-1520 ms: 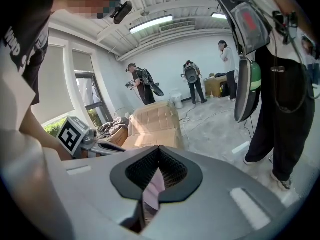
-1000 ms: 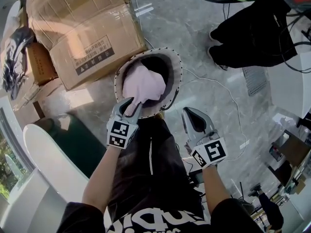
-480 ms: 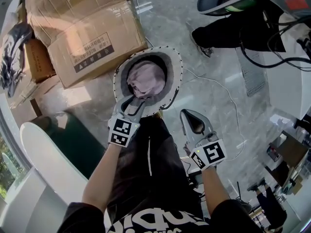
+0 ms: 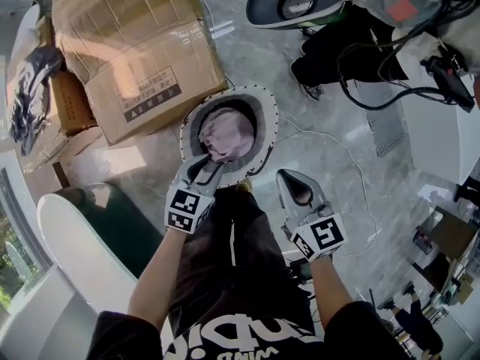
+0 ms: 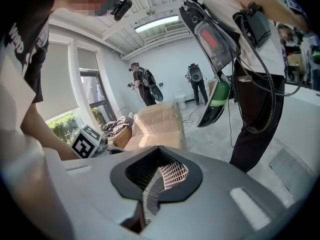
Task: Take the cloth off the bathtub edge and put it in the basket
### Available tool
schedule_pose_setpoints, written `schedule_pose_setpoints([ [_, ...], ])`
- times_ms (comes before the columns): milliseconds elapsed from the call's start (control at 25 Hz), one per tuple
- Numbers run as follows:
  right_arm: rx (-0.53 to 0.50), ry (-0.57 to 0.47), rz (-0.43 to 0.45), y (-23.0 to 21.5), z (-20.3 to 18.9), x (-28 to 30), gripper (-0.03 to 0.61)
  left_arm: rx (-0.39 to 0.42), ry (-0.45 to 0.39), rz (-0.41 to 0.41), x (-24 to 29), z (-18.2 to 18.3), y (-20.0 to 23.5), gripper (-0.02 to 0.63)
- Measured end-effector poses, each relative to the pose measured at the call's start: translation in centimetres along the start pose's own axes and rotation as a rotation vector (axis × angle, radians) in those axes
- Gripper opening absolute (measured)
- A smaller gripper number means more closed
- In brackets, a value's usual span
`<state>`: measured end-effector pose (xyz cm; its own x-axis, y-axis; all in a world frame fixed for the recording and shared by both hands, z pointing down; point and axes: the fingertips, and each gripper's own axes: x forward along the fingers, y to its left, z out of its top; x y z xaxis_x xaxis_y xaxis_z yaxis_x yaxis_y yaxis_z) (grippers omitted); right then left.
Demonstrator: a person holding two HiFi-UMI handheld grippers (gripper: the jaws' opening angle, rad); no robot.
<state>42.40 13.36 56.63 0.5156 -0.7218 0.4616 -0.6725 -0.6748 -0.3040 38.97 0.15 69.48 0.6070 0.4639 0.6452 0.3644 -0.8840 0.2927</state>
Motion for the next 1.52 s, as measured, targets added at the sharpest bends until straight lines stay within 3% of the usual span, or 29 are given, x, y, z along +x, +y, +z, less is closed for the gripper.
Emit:
schedule_pose_setpoints([
  [160, -0.005, -0.035, 0.010, 1.2, 1.6, -1.2, 0.009, 0.017, -0.061, -0.019, -2.5, 3.0, -1.6, 0.118],
  [360, -0.019, -0.066, 0.024, 2.8, 3.8, -3.0, 0.009, 0.029, -0.117, -0.029, -5.5, 6.3, -3.1, -0.002],
  [760, -0.068, -0.141, 0.034, 6.2, 8.0, -7.5, 0.009, 0.059, -0.194, -0.102, -11.3, 10.9, -8.5, -0.002],
  [1000, -0.091, -0.191, 0.056, 8.1, 10.9, -9.8, 0.009, 0.076, -0.285, -0.161, -15.4, 14.9, -10.8, -0.002],
  [1200, -0.181, -0.218, 0.093, 10.0, 13.7, -11.2, 0.009, 0.174, -0.360, -0.183, -19.0, 18.0, -11.8, -0.002],
  [1520, -0.253, -0.295, 0.156, 11.1, 16.5, -12.3, 0.009, 0.242, -0.445, -0.206, -21.9, 21.8, -13.3, -0.002],
])
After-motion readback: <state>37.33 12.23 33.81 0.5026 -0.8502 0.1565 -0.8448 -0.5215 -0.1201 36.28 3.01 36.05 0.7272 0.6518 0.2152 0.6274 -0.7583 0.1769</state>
